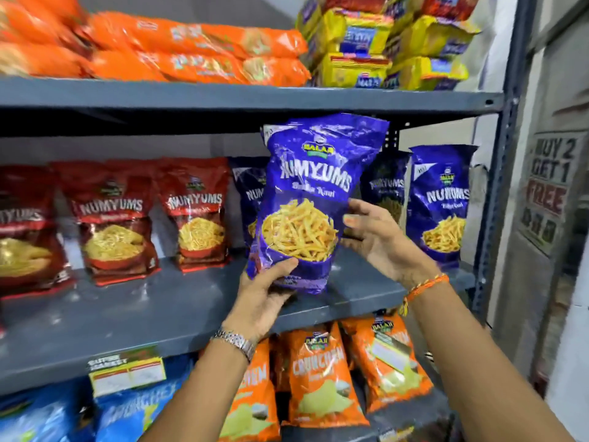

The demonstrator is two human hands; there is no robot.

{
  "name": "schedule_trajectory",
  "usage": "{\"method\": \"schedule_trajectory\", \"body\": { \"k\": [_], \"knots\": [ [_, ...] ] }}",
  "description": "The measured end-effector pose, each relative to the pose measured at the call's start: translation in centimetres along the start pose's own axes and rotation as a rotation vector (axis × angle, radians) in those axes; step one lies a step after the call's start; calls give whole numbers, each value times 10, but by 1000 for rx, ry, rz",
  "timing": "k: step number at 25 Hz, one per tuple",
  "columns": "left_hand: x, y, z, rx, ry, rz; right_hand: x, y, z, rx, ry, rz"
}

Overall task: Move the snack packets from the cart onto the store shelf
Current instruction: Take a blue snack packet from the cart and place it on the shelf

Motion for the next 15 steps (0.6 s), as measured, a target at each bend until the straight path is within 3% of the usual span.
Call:
{"method": "schedule_trajectory", "body": {
  "k": [5,11,15],
  "knots": [
    [36,29,-31,-168,448,-188,-5,51,-24,40,-222,-230],
    [85,56,-53,-76,1150,-440,1,98,-68,-78,-298,-173],
    [95,62,-50,-21,1376,-535,6,109,-89,-108,-314,-152]
  ]
}}
Point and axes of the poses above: each hand's wrist, its own y-axis towards the middle knuckle, its own x-axis out of the back of the hand, z = x × y, the point moved 10 cm from there along y, towards the middle knuckle
